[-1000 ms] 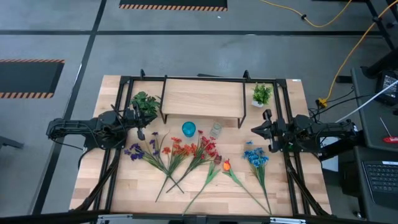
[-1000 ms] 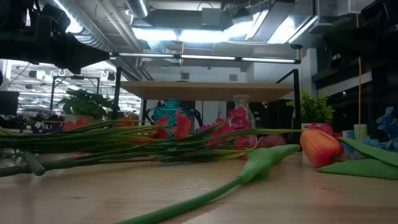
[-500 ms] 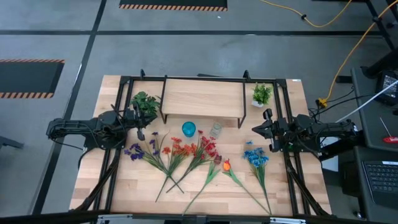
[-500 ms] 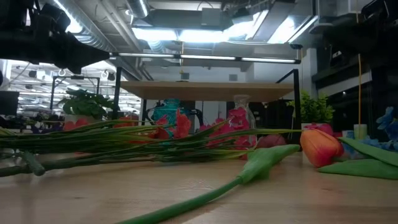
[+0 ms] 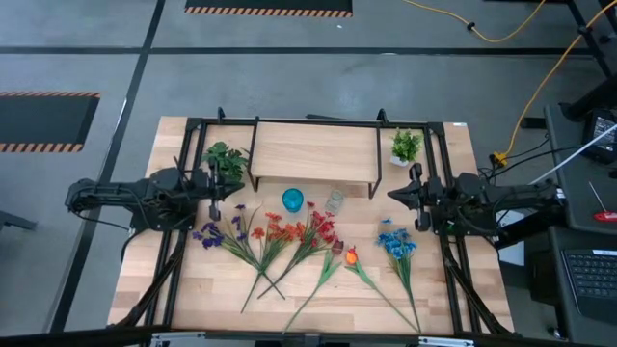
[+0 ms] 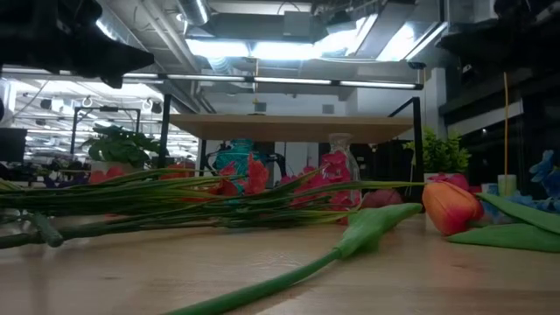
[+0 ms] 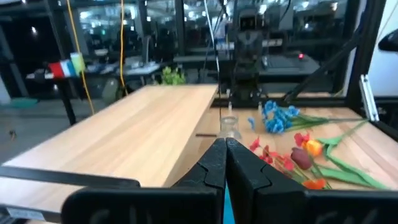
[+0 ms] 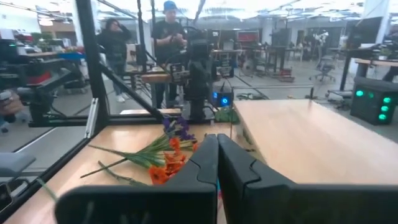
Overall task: Pick and place flowers into a vace then onto a shelf
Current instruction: Put the blue flowers into the blue vase
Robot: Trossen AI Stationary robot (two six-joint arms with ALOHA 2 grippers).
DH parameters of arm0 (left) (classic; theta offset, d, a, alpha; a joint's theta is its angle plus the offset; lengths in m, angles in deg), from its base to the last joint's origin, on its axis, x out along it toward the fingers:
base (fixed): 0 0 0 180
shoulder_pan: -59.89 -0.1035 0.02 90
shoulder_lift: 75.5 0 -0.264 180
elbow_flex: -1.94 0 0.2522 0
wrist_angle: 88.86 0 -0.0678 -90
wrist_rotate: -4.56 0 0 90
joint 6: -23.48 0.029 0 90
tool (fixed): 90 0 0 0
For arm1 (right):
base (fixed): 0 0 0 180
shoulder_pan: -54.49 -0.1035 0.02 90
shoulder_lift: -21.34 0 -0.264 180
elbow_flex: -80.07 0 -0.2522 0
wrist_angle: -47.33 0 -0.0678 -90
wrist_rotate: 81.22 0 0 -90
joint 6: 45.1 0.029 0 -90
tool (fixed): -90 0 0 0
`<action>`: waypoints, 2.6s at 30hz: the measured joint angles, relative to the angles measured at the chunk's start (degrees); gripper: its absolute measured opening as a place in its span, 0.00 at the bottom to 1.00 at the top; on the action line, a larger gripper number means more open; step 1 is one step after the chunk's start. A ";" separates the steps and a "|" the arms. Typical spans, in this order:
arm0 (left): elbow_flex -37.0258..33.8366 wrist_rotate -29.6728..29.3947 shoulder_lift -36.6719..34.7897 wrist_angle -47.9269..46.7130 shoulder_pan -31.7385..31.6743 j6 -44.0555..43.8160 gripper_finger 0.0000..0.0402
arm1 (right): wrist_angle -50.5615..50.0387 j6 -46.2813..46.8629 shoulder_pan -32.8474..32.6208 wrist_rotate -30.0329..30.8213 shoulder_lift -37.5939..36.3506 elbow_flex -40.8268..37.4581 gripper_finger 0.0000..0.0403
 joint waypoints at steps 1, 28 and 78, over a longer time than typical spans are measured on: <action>0.45 -0.02 1.24 0.00 0.00 -0.77 0.00 | 0.01 -0.19 0.00 0.22 1.18 1.05 0.01; 9.53 -10.89 36.21 17.02 17.33 -3.43 0.00 | -17.02 4.79 -8.44 0.40 26.38 20.68 0.00; 25.98 -23.95 59.14 5.97 27.32 -12.87 0.01 | -65.93 76.43 -41.33 13.07 54.80 44.98 0.04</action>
